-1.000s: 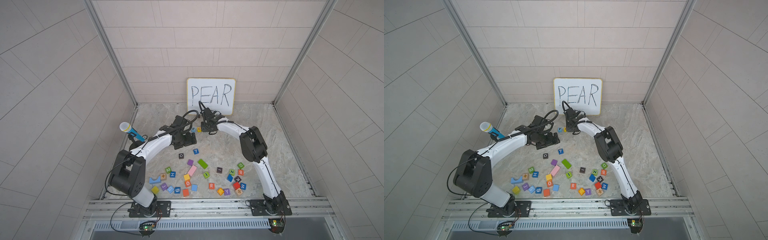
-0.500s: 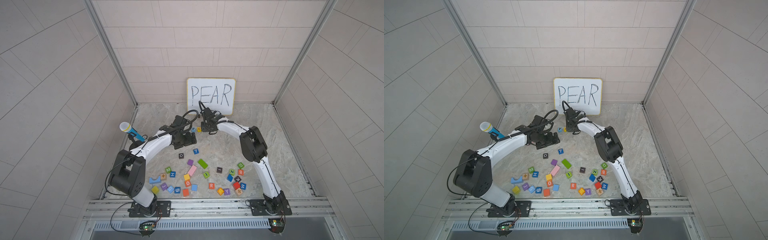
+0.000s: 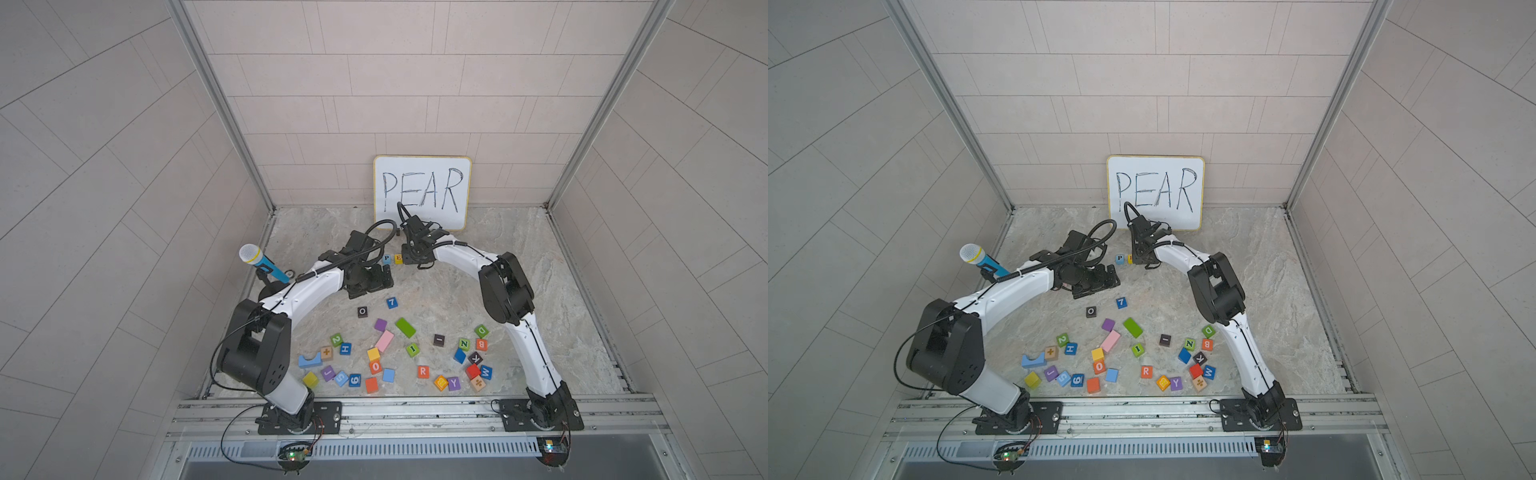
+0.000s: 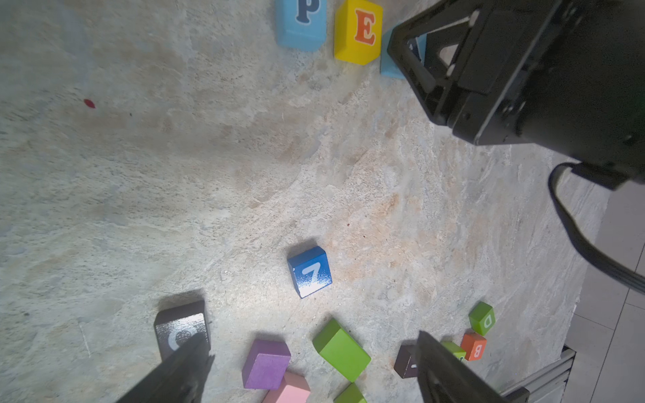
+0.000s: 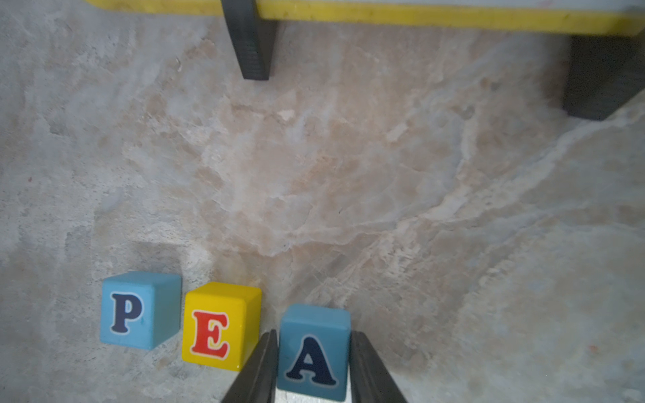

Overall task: Spell the uppercase word “pear” with letter blocks
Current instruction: Place the letter block at the center of the board.

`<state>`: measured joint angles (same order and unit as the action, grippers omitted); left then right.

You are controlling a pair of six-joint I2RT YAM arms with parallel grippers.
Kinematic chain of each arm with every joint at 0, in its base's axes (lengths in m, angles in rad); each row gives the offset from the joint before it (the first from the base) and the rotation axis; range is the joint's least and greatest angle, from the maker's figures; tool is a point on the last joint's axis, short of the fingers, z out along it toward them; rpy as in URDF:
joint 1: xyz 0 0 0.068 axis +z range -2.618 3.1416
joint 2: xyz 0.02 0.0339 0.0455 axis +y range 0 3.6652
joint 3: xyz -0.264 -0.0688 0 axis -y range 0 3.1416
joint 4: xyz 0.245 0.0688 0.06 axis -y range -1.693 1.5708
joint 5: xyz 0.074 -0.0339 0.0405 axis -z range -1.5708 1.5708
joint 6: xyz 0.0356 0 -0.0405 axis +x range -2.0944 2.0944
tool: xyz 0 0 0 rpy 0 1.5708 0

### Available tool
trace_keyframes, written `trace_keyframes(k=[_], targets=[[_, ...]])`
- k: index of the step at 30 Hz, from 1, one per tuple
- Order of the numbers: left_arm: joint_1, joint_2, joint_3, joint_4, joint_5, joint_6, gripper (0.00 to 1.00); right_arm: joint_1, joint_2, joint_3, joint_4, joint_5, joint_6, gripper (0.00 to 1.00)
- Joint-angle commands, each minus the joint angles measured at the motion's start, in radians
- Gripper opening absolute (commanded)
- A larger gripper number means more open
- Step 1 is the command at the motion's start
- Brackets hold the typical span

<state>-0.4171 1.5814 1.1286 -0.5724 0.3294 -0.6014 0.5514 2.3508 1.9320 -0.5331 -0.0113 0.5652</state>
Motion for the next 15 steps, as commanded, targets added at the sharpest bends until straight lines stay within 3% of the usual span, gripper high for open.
trace_keyframes(k=[1,15], targets=[[0.004,-0.008,0.003,0.002,0.002,0.010,0.96,0.002,0.021,0.014,-0.036,0.004,0.013,0.38],[0.005,-0.011,-0.001,0.008,0.005,0.007,0.96,0.001,0.016,0.030,-0.036,0.009,0.019,0.39]])
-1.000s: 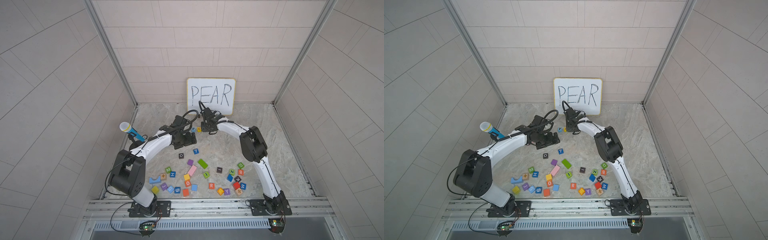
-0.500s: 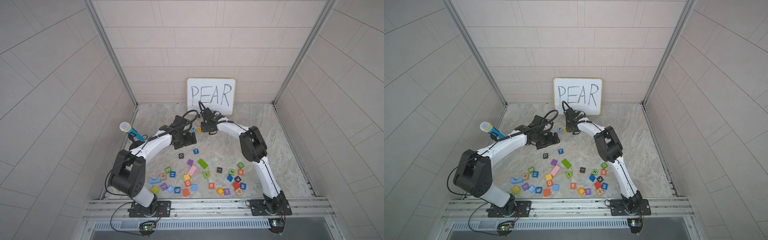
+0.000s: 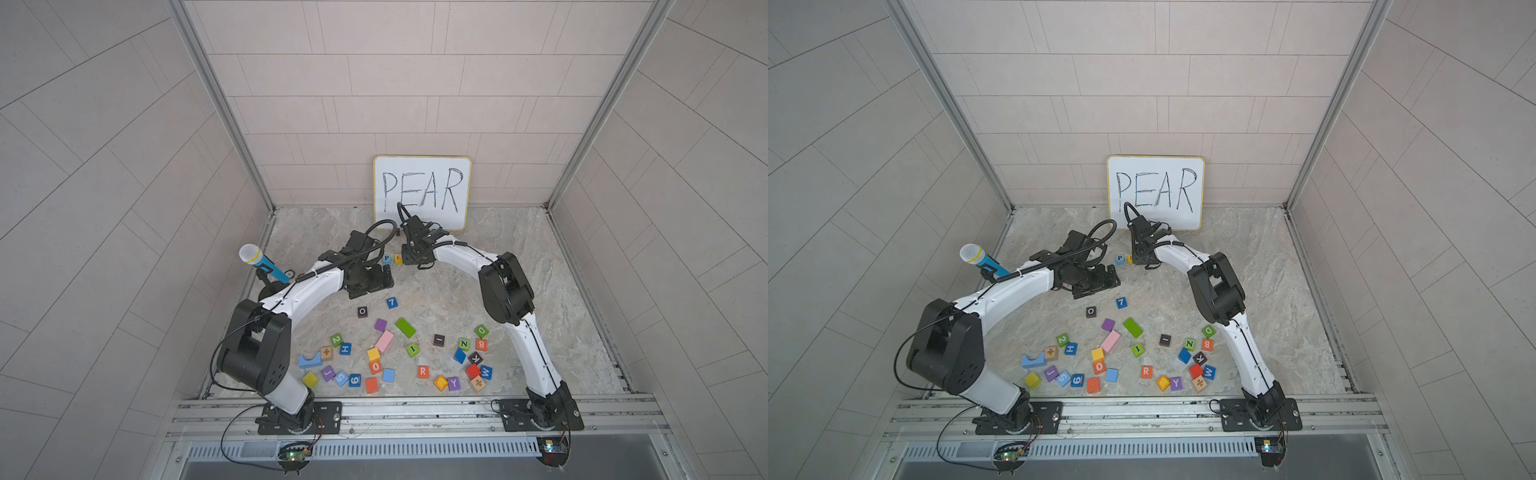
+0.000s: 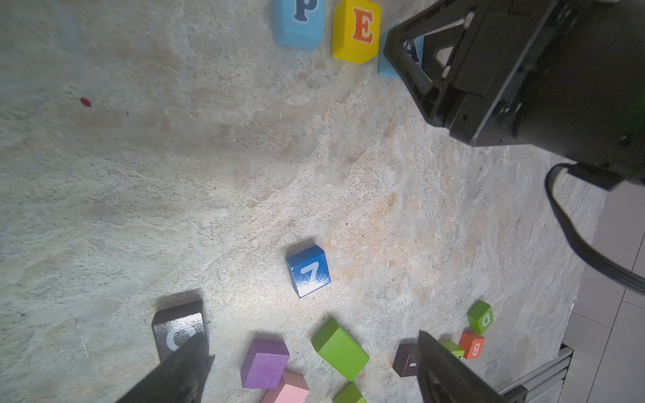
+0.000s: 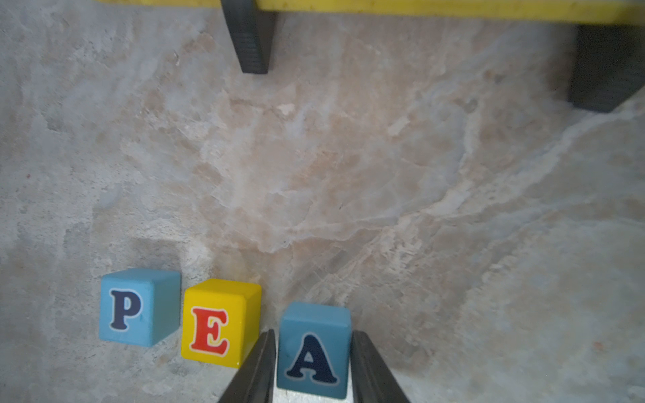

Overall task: Spell the uppercase word “pear” with letter blocks
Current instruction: Place the letter block at the center of the board.

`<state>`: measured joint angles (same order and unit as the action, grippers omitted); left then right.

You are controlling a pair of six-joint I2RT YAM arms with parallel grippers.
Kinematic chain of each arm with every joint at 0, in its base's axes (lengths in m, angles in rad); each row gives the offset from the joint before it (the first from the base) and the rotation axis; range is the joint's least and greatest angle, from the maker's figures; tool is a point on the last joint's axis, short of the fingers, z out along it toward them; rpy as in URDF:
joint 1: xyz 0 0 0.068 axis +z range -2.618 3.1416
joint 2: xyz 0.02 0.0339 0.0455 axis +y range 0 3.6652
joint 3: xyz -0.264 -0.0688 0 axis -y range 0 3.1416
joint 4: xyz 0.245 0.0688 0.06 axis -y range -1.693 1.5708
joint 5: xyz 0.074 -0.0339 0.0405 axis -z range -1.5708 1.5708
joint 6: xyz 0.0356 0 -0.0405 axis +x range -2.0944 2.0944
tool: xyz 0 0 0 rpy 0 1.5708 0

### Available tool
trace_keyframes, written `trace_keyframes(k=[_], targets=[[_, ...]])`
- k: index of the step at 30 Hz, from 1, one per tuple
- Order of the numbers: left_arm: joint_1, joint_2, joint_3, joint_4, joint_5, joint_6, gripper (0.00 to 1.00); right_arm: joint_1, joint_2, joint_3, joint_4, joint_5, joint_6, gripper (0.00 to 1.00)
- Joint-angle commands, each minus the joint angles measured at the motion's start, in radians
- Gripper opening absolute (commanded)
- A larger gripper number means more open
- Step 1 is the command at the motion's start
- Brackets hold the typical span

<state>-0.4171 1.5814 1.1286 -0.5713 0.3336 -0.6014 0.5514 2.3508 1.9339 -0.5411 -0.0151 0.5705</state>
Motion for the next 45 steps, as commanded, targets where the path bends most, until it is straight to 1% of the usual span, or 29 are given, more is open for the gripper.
trace_keyframes(k=[1,7,45], targets=[[0.004,-0.013,-0.002,0.005,0.002,0.008,0.96,0.001,0.017,0.030,-0.029,0.015,0.014,0.38],[0.005,-0.014,-0.001,0.006,0.001,0.008,0.96,0.001,0.025,0.039,-0.029,0.017,0.019,0.36],[0.005,-0.027,-0.011,0.012,0.005,0.005,0.96,-0.001,0.031,0.060,-0.037,0.041,0.032,0.36]])
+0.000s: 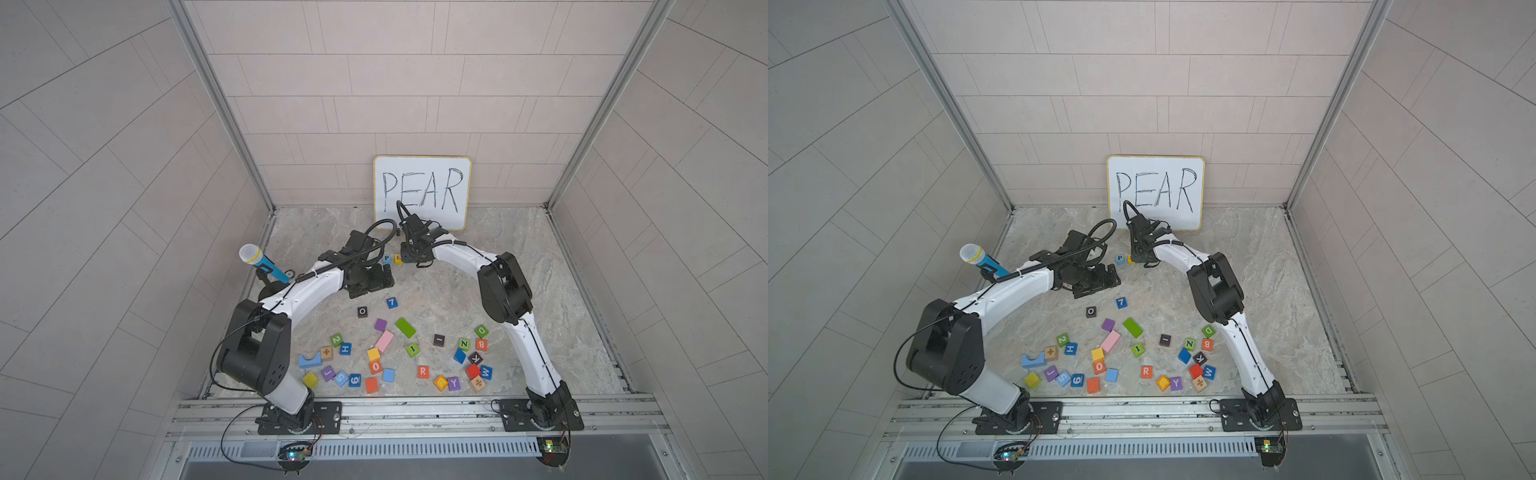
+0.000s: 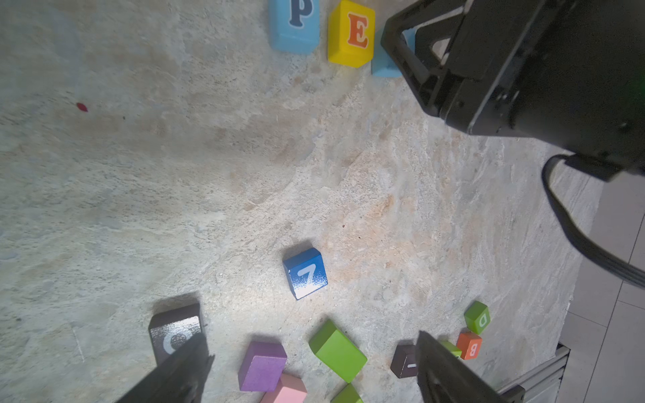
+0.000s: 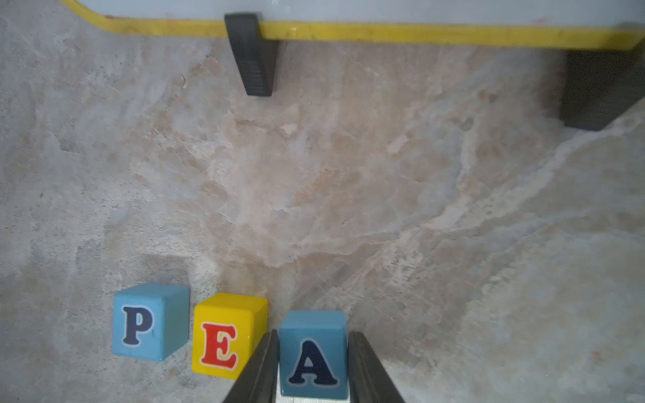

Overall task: Spell the uppercase word “pear” with letter blocks
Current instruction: Place the letter block at the center of the board.

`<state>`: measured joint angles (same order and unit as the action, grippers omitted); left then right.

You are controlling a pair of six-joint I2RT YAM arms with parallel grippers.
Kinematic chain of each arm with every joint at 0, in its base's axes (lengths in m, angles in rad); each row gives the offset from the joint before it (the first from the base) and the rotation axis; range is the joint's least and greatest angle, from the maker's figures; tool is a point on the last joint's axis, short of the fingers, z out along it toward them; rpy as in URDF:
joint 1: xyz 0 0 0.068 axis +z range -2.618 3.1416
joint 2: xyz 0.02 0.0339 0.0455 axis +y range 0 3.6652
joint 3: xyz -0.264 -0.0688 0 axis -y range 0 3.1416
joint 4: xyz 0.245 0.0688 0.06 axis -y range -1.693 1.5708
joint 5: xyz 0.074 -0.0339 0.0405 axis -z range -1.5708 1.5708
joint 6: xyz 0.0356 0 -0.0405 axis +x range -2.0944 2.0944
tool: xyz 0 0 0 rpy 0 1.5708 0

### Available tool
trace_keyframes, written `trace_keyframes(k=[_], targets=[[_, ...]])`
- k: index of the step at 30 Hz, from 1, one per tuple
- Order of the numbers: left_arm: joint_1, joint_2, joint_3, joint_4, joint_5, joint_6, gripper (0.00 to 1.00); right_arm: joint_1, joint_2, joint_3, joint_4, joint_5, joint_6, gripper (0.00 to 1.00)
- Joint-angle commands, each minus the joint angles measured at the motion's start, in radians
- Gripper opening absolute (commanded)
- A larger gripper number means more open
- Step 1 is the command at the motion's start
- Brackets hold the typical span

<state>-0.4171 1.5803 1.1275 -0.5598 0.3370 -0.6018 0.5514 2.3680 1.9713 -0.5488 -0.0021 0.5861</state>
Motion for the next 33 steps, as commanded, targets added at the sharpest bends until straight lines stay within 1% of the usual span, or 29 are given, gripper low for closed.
trace_keyframes(k=[1,18,25,30,33], targets=[[0.005,-0.028,-0.012,0.001,0.003,0.005,0.96,0.000,0.013,0.021,-0.029,0.031,0.017,0.36],[0.005,-0.034,-0.017,0.005,0.002,0.003,0.96,-0.001,0.011,0.015,-0.008,0.048,0.066,0.36],[0.005,-0.041,-0.022,0.006,0.000,0.002,0.96,-0.002,-0.002,-0.002,0.007,0.048,0.078,0.40],[0.005,-0.046,-0.023,0.005,-0.001,0.002,0.96,-0.002,-0.012,-0.002,0.011,0.044,0.081,0.46],[0.005,-0.051,-0.025,0.005,-0.001,0.002,0.96,-0.002,-0.021,-0.002,0.010,0.043,0.081,0.46]])
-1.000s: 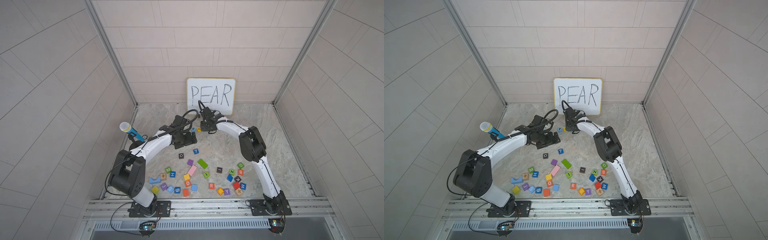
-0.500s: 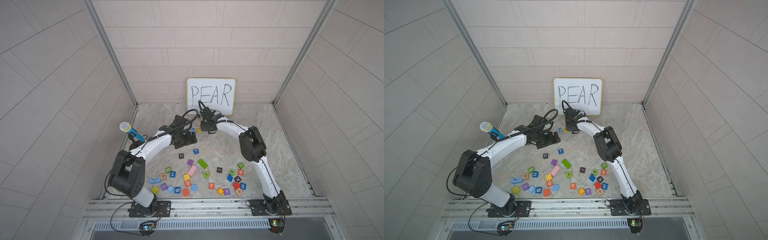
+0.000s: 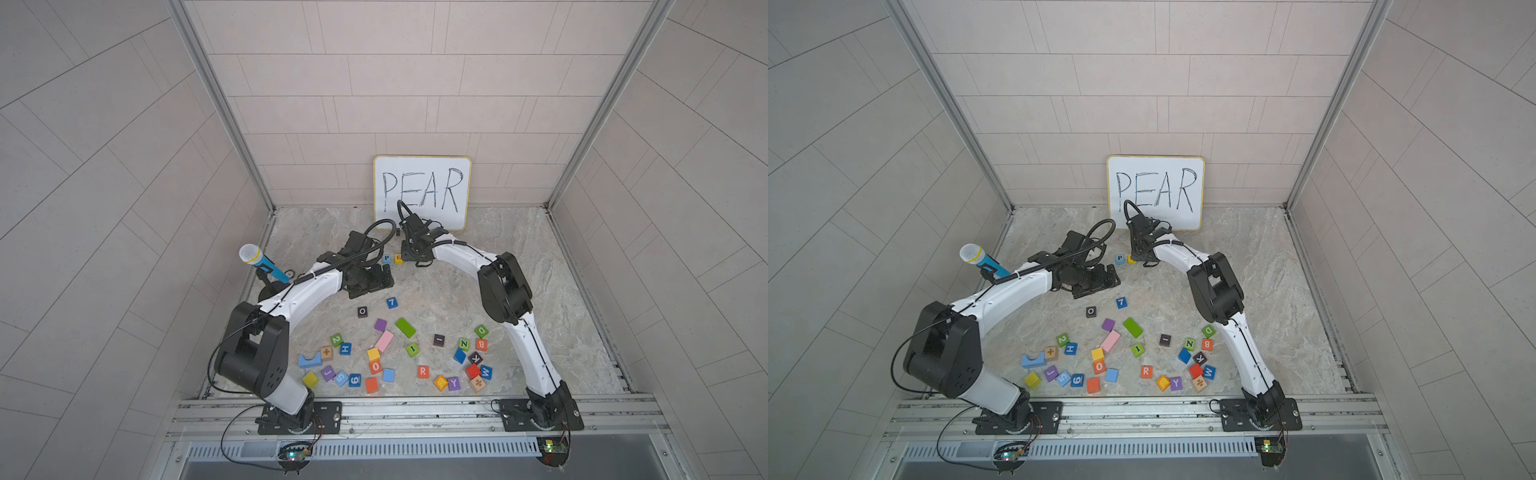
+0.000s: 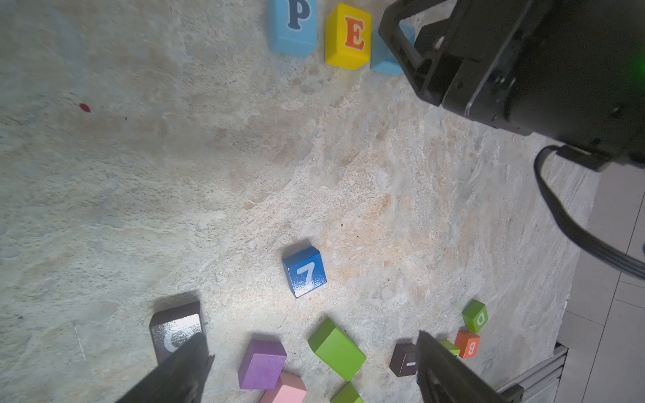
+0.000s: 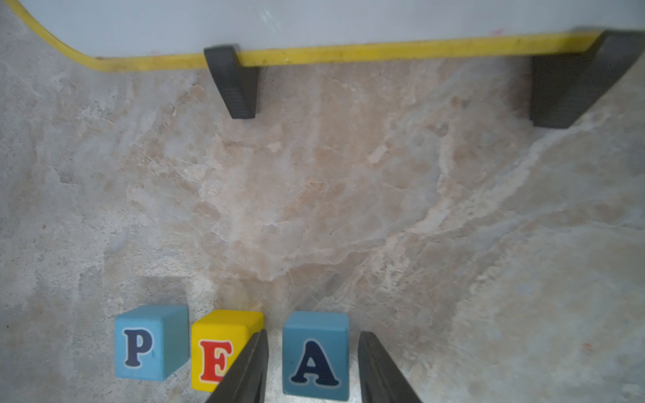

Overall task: Spell the uppercase word “pear” with letter blocks
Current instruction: Place the letter block at the center of the board.

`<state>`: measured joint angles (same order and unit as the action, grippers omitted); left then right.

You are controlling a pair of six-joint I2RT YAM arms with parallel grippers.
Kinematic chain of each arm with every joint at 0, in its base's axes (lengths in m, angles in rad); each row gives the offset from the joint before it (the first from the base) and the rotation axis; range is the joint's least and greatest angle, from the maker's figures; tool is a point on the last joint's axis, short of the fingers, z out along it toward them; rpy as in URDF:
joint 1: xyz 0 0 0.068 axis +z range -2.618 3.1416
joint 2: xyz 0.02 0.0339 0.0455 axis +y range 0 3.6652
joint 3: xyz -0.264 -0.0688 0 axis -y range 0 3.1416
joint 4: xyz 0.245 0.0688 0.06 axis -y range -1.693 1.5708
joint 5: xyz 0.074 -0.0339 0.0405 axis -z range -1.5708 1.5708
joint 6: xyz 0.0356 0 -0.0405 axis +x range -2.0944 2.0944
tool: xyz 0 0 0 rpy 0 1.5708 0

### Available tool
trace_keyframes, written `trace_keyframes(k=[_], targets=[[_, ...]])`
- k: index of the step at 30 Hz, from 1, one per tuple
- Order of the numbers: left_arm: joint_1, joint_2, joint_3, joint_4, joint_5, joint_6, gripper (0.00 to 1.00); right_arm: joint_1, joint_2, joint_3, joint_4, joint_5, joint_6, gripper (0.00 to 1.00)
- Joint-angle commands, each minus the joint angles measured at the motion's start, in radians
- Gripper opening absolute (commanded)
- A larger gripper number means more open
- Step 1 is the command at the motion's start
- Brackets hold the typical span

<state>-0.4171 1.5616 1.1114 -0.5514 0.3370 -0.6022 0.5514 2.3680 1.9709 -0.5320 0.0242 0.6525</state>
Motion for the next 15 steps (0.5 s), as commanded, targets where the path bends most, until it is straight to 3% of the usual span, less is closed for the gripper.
trace_keyframes(k=[1,8,15], targets=[[0.004,-0.034,-0.010,-0.004,-0.002,0.003,0.96,-0.002,-0.026,-0.002,-0.008,0.015,0.015,0.46],[0.004,-0.081,-0.028,-0.010,-0.014,0.000,0.96,-0.001,-0.123,-0.025,-0.022,0.020,-0.014,0.46],[-0.019,-0.156,-0.109,0.027,0.025,-0.032,0.96,0.015,-0.327,-0.253,-0.007,0.029,-0.057,0.46]])
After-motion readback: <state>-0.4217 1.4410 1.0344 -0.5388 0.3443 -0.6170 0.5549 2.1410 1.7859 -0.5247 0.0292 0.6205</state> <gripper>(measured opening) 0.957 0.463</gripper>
